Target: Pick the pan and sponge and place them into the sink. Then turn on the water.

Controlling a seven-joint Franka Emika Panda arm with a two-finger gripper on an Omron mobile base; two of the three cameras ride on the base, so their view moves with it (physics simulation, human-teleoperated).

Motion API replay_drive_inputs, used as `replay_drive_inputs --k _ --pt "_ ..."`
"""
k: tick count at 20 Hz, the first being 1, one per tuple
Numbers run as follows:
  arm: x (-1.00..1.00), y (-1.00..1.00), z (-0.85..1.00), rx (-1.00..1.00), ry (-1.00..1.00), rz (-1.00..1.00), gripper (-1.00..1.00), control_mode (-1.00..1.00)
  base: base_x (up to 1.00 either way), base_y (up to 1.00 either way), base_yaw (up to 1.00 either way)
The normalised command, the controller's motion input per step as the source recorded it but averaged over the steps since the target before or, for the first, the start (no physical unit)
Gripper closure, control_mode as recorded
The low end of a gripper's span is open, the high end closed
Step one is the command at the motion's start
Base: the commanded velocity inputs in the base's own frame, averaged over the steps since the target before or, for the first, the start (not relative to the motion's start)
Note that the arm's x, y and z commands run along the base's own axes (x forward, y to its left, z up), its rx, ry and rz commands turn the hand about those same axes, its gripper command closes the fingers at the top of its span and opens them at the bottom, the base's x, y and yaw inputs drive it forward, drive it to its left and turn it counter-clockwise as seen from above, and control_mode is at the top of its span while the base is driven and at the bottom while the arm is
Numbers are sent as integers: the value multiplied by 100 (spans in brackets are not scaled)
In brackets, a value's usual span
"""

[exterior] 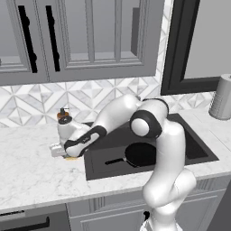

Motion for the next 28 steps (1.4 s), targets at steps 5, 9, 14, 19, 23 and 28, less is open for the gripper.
replay_drive_inputs --k 5,9,14,19,23,28 --pt "-27 -3 21 0 -20 0 100 -100 0 0 0" --pt "-37 -17 79 -2 -22 -6 100 -100 0 0 0" --pt "-33 -40 96 0 -3 -19 100 -100 0 0 0" --pt "-39 -65 89 0 3 -26 100 -100 0 0 0" --pt "-59 -81 41 0 -9 -26 100 -100 0 0 0" --pt "-52 -90 12 0 -28 -28 100 -100 0 0 0"
